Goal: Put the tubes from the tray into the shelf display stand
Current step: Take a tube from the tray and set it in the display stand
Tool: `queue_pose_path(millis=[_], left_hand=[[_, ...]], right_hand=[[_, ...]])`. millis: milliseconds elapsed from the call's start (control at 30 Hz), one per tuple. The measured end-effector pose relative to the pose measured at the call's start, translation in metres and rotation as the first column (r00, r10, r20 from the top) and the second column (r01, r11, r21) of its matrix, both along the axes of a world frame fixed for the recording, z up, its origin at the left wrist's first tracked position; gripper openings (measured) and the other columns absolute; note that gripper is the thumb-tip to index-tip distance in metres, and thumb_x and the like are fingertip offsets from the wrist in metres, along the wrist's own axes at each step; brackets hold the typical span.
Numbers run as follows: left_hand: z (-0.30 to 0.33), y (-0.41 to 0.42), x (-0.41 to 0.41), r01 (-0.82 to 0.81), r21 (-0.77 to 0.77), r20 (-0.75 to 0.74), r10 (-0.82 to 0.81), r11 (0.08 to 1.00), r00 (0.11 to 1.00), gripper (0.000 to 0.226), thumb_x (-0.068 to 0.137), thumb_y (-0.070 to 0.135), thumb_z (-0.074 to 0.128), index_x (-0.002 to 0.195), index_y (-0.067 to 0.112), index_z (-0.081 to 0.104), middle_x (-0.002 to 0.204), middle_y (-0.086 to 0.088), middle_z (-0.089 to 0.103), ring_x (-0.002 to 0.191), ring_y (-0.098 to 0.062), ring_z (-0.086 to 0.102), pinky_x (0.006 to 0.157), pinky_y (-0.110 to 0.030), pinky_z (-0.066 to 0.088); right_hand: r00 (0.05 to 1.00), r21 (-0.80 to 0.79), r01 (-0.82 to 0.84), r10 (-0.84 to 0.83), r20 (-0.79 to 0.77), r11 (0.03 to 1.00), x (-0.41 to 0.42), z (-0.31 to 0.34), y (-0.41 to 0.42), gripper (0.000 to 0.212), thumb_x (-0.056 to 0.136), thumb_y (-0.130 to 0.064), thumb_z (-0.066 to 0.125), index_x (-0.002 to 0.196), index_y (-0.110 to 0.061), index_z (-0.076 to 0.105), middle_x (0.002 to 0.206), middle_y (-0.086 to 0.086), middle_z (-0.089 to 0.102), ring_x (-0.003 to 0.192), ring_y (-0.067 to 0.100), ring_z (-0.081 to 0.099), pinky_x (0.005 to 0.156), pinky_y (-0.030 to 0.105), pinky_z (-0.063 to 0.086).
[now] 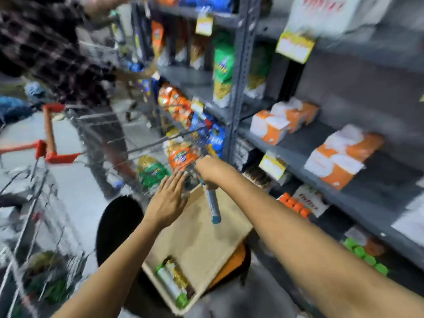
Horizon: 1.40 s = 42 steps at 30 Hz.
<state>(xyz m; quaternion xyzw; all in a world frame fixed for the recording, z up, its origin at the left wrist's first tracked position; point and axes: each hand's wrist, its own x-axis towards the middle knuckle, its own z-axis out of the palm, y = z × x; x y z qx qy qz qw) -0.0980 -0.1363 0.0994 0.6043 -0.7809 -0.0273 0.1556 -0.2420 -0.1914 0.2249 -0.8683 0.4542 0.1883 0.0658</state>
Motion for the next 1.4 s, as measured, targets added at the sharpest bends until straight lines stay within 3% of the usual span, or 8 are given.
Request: queue_pose_path(millis=[167,300,467,733,800,900,1067,1400], left_hand=[[0.113,-0.078,-0.1,0.206,-0.265,-0.032,-0.222,0.942,0.975,0.062,0.095,0.039,0.03,0.145,0.002,0.024,0.154,-0.017,0.024,0.143,-0.028,0.02,0.117,-0.049,0.017],[0.189,-0.097,-0.204,0.382,-0.449,0.0,-0.428,0.807,0.904,0.059,0.096,0.032,0.034,0.143,-0.001,0.027,0.152,-0.019,0.029,0.141,-0.03,0.025,0.117,-0.047,0.018],[0.261,-0.073,-0.337,0.59,-0.596,0.123,-0.664,0.545,0.738,0.058,0.087,0.025,0.045,0.136,-0.006,0.038,0.142,-0.027,0.04,0.133,-0.041,0.035,0.108,-0.06,0.027],[0.318,-0.017,-0.502,0.681,-0.656,0.103,-0.856,0.324,0.506,0.058,0.098,0.029,0.04,0.147,0.007,0.017,0.155,-0.011,0.024,0.143,-0.023,0.02,0.119,-0.034,0.008],[0.32,-0.008,-0.53,0.693,-0.64,0.069,-0.873,0.333,0.483,0.06,0.099,0.032,0.038,0.148,0.009,0.013,0.156,-0.009,0.023,0.143,-0.023,0.02,0.119,-0.035,0.011],[0.319,0.002,-0.558,0.693,-0.597,-0.034,-0.877,0.403,0.48,0.061,0.099,0.036,0.037,0.149,0.011,0.012,0.153,-0.011,0.03,0.138,-0.023,0.028,0.114,-0.037,0.025],[0.308,-0.002,-0.58,0.669,-0.442,-0.176,-0.789,0.598,0.589,0.063,0.098,0.044,0.033,0.147,0.01,0.015,0.148,-0.011,0.038,0.126,-0.027,0.046,0.093,-0.041,0.045],[0.296,-0.025,-0.602,0.665,-0.278,0.078,-0.673,0.694,0.735,0.054,0.099,0.046,0.023,0.136,0.014,0.046,0.146,-0.007,0.044,0.131,-0.022,0.043,0.106,-0.035,0.034]], right_hand=[[0.995,-0.169,0.078,-0.066,0.076,0.983,-0.107,0.154,0.021,0.021,0.081,-0.001,0.063,0.101,-0.009,0.067,0.109,0.016,0.066,0.102,0.026,0.065,0.081,0.029,0.051],[0.981,-0.245,0.18,-0.157,0.113,0.953,-0.19,0.257,0.064,0.025,0.078,-0.004,0.07,0.099,-0.018,0.067,0.066,-0.008,0.054,0.047,0.0,0.053,0.041,0.005,0.039],[0.919,-0.482,0.382,-0.27,0.287,0.788,-0.281,0.342,0.122,0.014,0.088,-0.035,0.063,0.077,-0.025,0.062,0.068,-0.006,0.06,0.06,0.013,0.052,0.062,0.028,0.043],[0.786,-0.597,0.603,-0.522,0.332,0.529,-0.406,0.411,0.202,0.014,0.091,-0.024,0.061,0.103,-0.019,0.065,0.081,-0.01,0.061,0.068,0.007,0.056,0.057,0.013,0.045],[0.746,-0.59,0.639,-0.583,0.321,0.494,-0.432,0.416,0.216,0.02,0.09,-0.022,0.063,0.11,-0.02,0.064,0.087,-0.011,0.062,0.072,0.005,0.057,0.061,0.007,0.045],[0.685,-0.588,0.686,-0.653,0.322,0.43,-0.469,0.42,0.231,0.033,0.089,-0.019,0.064,0.121,-0.024,0.058,0.115,0.001,0.062,0.099,0.019,0.06,0.086,0.031,0.049],[0.601,-0.568,0.751,-0.705,0.377,0.336,-0.525,0.421,0.243,0.044,0.088,-0.003,0.058,0.126,-0.024,0.053,0.125,0.005,0.055,0.104,0.024,0.059,0.084,0.038,0.054],[0.491,-0.492,0.843,-0.678,0.546,0.215,-0.607,0.406,0.221,0.055,0.087,0.007,0.049,0.13,-0.026,0.04,0.118,0.01,0.058,0.102,0.029,0.061,0.085,0.046,0.055]])
